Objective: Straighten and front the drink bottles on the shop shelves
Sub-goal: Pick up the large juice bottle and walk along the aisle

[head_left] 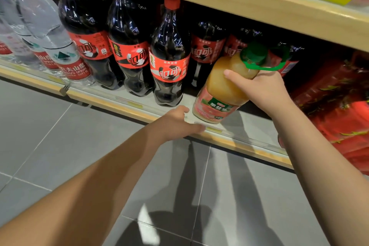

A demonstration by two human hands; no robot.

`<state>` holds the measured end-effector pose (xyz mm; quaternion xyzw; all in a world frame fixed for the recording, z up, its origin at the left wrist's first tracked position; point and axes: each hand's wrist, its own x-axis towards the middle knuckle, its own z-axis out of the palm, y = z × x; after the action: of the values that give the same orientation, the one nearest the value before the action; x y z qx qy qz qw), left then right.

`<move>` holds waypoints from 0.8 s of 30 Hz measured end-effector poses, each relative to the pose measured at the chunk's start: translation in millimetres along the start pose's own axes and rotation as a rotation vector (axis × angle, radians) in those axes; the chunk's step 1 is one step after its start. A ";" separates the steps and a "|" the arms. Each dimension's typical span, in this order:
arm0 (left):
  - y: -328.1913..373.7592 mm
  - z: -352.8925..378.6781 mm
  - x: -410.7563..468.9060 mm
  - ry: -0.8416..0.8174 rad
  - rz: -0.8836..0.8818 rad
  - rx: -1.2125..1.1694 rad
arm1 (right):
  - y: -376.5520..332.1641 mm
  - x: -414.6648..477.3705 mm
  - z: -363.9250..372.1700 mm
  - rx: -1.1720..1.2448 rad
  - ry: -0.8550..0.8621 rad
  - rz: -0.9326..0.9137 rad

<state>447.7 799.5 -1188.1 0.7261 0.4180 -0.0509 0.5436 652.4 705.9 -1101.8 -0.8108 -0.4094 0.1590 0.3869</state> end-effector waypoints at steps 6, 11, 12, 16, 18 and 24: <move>3.3 14.8 49.2 0.098 0.029 -0.031 | 26.0 -7.5 -18.8 0.203 0.055 0.084; 10.9 31.3 76.4 0.005 0.115 -0.079 | 38.8 -18.8 -29.6 0.282 0.060 0.097; 14.3 33.1 81.2 -0.028 0.148 -0.091 | 40.8 -20.1 -29.1 0.295 0.084 0.098; 19.6 36.0 94.6 -0.064 0.134 -0.103 | 45.8 -24.6 -25.2 0.301 0.134 0.104; 17.3 38.9 95.5 -0.016 0.111 -0.112 | 43.5 -26.6 -24.6 0.306 0.124 0.090; 20.7 47.1 99.6 0.030 0.137 -0.204 | 52.4 -29.0 -30.6 0.407 0.174 0.085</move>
<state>543.6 814.0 -1244.2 0.6945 0.3785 0.0402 0.6106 680.5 648.7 -1123.3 -0.7434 -0.2992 0.1838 0.5692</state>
